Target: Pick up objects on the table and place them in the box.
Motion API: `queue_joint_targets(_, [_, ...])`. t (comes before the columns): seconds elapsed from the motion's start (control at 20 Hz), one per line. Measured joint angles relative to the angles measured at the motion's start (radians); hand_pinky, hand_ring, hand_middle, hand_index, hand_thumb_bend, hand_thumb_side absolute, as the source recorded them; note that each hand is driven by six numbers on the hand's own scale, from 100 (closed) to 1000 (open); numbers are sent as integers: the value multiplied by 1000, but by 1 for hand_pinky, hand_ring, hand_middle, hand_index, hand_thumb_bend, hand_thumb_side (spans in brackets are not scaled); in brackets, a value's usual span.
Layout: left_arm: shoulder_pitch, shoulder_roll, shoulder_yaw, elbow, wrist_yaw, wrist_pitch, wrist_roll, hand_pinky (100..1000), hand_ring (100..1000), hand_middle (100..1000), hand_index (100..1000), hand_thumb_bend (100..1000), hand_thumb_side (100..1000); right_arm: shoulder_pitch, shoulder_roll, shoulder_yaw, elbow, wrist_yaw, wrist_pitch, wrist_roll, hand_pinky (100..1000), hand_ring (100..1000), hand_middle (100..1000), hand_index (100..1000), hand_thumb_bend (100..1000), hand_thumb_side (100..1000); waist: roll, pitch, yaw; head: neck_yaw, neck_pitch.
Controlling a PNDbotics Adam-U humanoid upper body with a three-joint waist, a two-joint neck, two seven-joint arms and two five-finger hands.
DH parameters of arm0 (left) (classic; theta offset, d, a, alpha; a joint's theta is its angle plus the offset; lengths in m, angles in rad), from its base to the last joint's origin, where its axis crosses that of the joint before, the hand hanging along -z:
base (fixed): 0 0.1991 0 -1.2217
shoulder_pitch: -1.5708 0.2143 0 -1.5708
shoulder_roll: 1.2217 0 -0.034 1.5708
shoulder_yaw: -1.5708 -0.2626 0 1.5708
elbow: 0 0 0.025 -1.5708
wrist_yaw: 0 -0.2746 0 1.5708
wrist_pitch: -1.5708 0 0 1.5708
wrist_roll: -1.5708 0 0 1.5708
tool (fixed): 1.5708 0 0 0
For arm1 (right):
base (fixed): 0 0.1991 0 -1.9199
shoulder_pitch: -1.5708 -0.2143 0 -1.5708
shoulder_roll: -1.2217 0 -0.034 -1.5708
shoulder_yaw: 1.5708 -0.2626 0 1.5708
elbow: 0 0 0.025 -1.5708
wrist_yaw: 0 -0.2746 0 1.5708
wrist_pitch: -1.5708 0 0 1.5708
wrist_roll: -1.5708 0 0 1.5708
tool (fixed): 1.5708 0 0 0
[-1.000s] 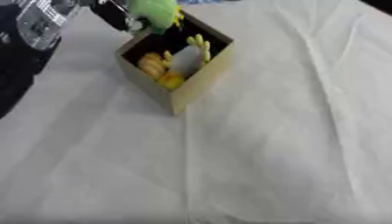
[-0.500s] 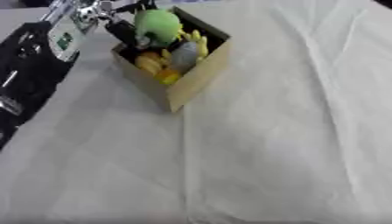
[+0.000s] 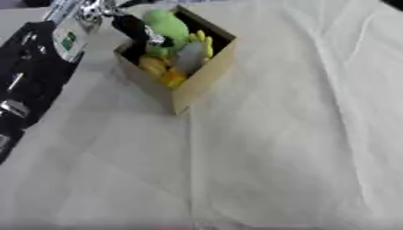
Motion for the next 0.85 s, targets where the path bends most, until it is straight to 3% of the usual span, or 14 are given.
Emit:
queue_joint_targets(0.05, [0, 7, 2, -36, 9, 10, 2, 824, 778, 769, 858, 525, 497, 4, 2, 0, 0, -1, 0, 0, 917, 781, 640, 818, 100, 525, 0, -2, 3, -3, 0])
queue_joint_targets(0.2, [7, 34, 3, -138, 30, 48, -7, 811, 757, 738, 830, 387, 448, 6, 3, -2, 0, -3, 1, -3, 917, 781, 641, 818, 100, 525, 0, -11, 10, -10, 1])
queue_joint_targets(0.45, [93, 125, 45, -364, 95, 126, 39, 789, 722, 705, 796, 316, 408, 15, 4, -9, 0, -7, -6, -14, 917, 783, 643, 818, 100, 524, -3, -17, 30, -26, 9])
queue_joint_targets(0.7, [362, 270, 166, -688, 333, 264, 331, 774, 704, 691, 784, 310, 439, 44, 4, -25, 0, -4, -29, -38, 920, 788, 649, 821, 100, 523, -19, -17, 53, -52, 9])
queue_joint_targets(0.85, [518, 301, 244, -840, 487, 307, 546, 770, 698, 686, 783, 301, 479, 61, 4, -30, 0, 1, -49, -57, 921, 789, 653, 823, 100, 524, -30, -17, 61, -60, 9])
